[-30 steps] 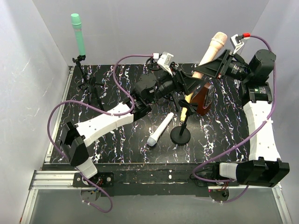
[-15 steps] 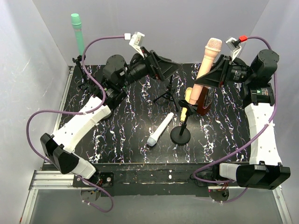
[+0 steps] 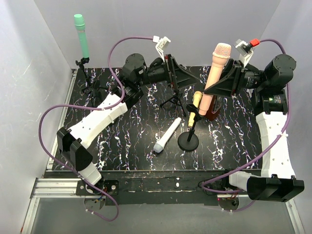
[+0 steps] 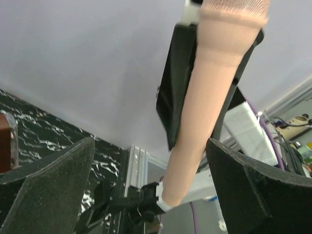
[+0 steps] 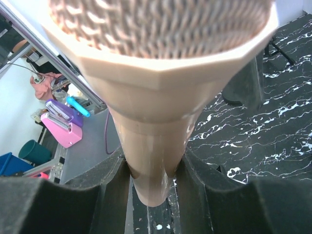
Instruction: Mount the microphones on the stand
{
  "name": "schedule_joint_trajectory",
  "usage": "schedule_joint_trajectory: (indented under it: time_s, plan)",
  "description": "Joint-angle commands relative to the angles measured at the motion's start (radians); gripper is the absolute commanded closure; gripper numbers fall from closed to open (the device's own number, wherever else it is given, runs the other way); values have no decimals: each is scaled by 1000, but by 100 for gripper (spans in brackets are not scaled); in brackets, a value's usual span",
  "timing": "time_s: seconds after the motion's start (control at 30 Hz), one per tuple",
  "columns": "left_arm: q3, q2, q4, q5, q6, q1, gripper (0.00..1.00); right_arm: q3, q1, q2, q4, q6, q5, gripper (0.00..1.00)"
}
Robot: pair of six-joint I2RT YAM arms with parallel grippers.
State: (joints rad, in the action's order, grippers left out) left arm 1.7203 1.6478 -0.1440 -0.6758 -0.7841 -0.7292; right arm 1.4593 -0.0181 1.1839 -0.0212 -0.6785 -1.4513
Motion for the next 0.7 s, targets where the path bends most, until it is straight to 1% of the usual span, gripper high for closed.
schedule_joint_trajectory:
  time_s: [0.0,0.07,0.17,0.3,0.53,0.57,0.6,0.67]
  plan:
    - [-103,-59,-115,-87,-72,-3,2,21,3,-7,-132,-79,-17,99]
    - [-149,-69,-170,-111,-105,-13,2,18,3,-3,-135,-81,-15,99]
    - [-182,-69,-187,-126,-103,-47,2,1,3,0,-148,-89,-12,99]
    - [-180,-51,-180,-114,-72,-96,2,-14,4,-4,-160,-98,-9,99]
    - [-186,-20,-266,-93,-86,-147,2,-31,4,-10,-164,-92,-3,99]
    - [-188,-17,-266,-85,-84,-153,3,-31,4,-10,-166,-93,-1,99]
    - [-192,-14,-261,-79,-78,-156,6,-34,4,-12,-166,-92,0,99]
    - [-205,-20,-252,-51,-64,-157,15,-36,4,-13,-167,-93,3,99]
